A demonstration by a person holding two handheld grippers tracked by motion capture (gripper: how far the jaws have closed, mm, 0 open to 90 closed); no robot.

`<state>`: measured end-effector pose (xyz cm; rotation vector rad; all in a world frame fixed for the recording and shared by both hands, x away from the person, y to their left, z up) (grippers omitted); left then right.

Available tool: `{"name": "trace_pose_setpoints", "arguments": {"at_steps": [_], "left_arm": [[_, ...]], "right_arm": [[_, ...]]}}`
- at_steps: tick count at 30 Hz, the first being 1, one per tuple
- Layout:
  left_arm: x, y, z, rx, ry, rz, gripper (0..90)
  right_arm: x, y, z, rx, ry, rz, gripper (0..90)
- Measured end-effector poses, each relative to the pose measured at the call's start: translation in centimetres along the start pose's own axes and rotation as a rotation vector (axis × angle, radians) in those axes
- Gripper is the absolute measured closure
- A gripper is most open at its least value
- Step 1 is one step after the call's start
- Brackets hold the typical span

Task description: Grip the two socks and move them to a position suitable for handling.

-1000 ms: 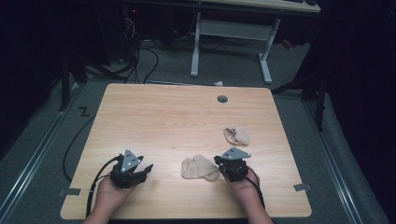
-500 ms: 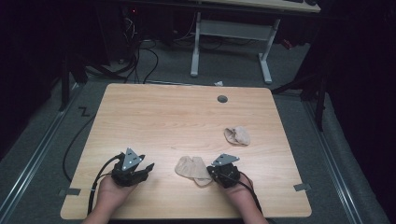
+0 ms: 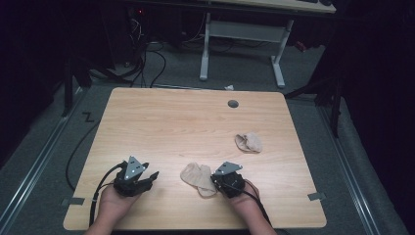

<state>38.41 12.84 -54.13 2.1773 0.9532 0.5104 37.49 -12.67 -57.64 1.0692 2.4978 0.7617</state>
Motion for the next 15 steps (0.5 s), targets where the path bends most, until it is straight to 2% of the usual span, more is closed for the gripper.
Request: {"name": "trace_pose_setpoints", "arguments": {"at_steps": [2,5,7,9,12,15], "left_arm": [[0.4,-0.2,-0.4,-0.005,0.008,-0.010,50.5],[1.0,-0.9,-1.1,-0.003,0.027,-0.018,51.1],[1.2,-1.4,-1.6,0.000,0.041,-0.022,51.1],[1.7,-2.1,-2.2,0.000,0.059,-0.038,51.1],[2.3,-2.8,-3.0,-0.003,0.070,-0.072,51.1],[2.7,-3.2,-3.6,-0.008,0.079,-0.096,51.1]], "right_arm": [[0.2,0.4,0.6,0.006,0.002,-0.013,85.5],[0.2,1.2,0.5,-0.006,-0.005,-0.023,82.0],[0.5,2.5,0.1,-0.043,-0.005,-0.033,78.2],[1.7,4.2,-0.1,-0.088,0.054,-0.023,73.6],[3.9,6.0,1.3,-0.124,0.120,-0.038,65.7],[4.6,6.2,3.1,-0.075,0.121,-0.066,59.4]]}}
Point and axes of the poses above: each handheld gripper's, and its own axes: z roughly forward along the jaws, y roughly out of its top, x roughly to its left, the point moved 8 cm from there along z, roughly forward along the jaws, and after that the axes turned 6 degrees about x, right-handed, at the moved point
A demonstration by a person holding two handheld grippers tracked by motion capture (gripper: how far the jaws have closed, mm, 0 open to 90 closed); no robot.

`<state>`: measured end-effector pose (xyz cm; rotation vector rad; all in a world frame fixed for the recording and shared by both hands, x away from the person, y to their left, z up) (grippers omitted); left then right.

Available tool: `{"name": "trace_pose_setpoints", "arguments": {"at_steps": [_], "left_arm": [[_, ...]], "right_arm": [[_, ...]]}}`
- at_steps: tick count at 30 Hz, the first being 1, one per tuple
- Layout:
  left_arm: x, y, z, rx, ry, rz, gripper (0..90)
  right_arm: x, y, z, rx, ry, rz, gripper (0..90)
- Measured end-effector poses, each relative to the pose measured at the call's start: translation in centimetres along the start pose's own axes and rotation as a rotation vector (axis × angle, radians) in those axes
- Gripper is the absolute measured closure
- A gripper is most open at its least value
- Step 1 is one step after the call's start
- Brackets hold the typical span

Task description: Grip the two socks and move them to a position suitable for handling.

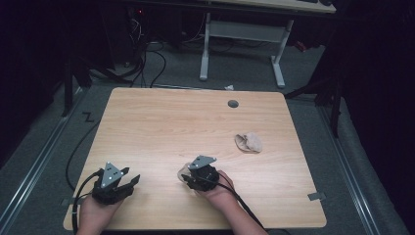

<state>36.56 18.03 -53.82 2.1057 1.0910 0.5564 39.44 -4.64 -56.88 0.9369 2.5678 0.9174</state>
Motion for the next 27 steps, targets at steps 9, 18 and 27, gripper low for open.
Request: {"name": "trace_pose_setpoints", "arguments": {"at_steps": [9,18,27], "left_arm": [[-0.7,-0.1,0.3,0.015,-0.009,0.009,50.7],[-2.2,0.4,1.0,0.023,-0.057,0.027,50.5],[-5.1,1.2,2.1,0.038,-0.118,0.087,54.2]], "right_arm": [[-0.1,-0.3,1.6,0.049,-0.017,-0.016,66.7],[-0.2,0.2,0.0,0.003,-0.022,-0.026,83.1],[-0.2,0.0,-1.9,-0.068,-0.029,-0.008,82.9]]}}
Point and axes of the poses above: each handheld gripper's, and its own axes: z roughly forward along the jaws, y roughly out of its top, x roughly to its left, the point moved 8 cm from there along z, roughly forward along the jaws, and after that the axes turned 6 degrees about x, right-handed, at the moved point
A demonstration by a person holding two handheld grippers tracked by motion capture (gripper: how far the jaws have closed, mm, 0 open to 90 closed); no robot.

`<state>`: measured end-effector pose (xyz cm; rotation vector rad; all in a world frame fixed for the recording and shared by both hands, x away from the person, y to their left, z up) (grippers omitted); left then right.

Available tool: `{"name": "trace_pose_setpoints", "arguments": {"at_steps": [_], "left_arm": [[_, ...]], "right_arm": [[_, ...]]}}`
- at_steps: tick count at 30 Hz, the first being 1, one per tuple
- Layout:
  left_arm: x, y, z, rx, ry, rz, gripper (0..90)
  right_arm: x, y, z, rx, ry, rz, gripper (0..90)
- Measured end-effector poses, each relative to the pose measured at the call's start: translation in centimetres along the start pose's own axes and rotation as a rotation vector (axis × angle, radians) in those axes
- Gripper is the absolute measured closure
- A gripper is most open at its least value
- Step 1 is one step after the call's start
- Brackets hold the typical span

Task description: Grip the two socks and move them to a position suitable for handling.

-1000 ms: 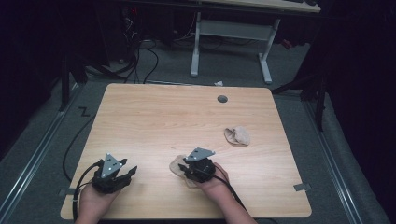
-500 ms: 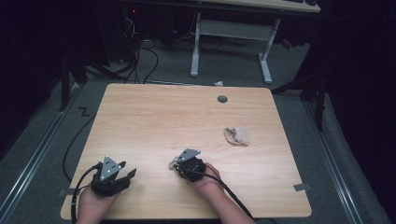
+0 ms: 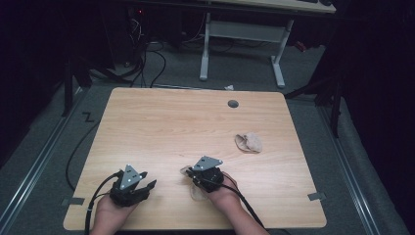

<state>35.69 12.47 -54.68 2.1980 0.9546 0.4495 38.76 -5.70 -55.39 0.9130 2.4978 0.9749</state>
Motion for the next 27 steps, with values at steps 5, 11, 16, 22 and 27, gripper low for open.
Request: {"name": "trace_pose_setpoints", "arguments": {"at_steps": [5,11,16,22,27], "left_arm": [[-2.6,1.4,1.3,-0.005,-0.084,0.026,57.3],[-6.7,3.1,3.6,-0.002,-0.181,0.059,60.7],[-9.1,3.9,5.2,0.017,-0.210,0.131,64.8],[-10.8,4.5,7.0,0.037,-0.241,0.178,70.2],[-11.7,4.4,8.4,0.086,-0.216,0.248,76.8]], "right_arm": [[-0.3,-0.3,-1.2,-0.035,0.001,0.039,82.9],[-1.0,-1.0,-2.2,-0.060,-0.022,0.073,82.9],[-1.7,-1.8,-3.4,-0.087,-0.027,0.117,82.5],[-2.2,-2.6,-4.3,-0.103,-0.035,0.158,82.3],[-2.5,-3.1,-4.6,-0.098,-0.049,0.166,82.3]]}}
Point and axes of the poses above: each handheld gripper's, and its own axes: z roughly forward along the jaws, y roughly out of its top, x roughly to its left, the point moved 8 cm from there along z, roughly forward along the jaws, and after that the axes turned 6 degrees about x, right-handed, at the moved point
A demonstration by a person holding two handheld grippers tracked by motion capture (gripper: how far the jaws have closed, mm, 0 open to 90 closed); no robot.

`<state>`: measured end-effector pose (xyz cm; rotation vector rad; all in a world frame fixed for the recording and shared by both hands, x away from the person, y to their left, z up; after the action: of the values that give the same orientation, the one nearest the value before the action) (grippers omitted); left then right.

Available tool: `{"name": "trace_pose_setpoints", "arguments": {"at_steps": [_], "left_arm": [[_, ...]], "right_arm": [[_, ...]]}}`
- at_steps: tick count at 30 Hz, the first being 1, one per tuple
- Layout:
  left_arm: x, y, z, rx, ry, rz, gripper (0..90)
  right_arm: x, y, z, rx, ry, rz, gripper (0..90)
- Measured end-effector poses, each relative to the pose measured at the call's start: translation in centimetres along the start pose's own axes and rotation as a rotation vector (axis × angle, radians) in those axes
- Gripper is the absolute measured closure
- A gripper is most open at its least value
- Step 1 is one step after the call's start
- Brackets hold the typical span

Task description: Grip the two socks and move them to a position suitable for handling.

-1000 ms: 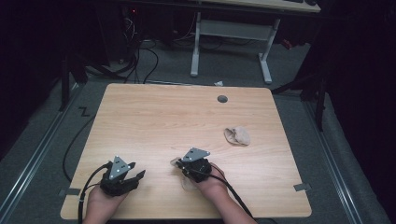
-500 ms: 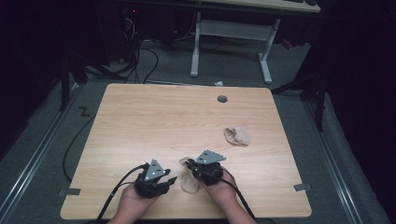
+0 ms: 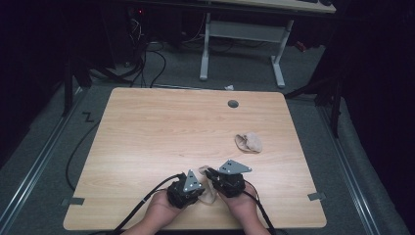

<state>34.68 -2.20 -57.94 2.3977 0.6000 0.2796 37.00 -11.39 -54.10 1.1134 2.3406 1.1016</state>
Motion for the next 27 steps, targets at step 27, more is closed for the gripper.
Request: {"name": "trace_pose_setpoints", "arguments": {"at_steps": [27], "left_arm": [[8.9,-6.4,-4.5,0.047,0.225,-0.246,78.9]], "right_arm": [[0.9,0.7,2.4,0.052,0.043,-0.062,80.9]]}}
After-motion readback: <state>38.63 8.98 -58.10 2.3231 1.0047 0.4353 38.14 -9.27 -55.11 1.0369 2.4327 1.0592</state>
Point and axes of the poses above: each handheld gripper's, and its own axes: z roughly forward along the jaws, y roughly out of its top, x roughly to its left, the point moved 8 cm from there along z, roughly forward along the jaws, and after that the axes turned 6 degrees about x, right-handed, at the moved point
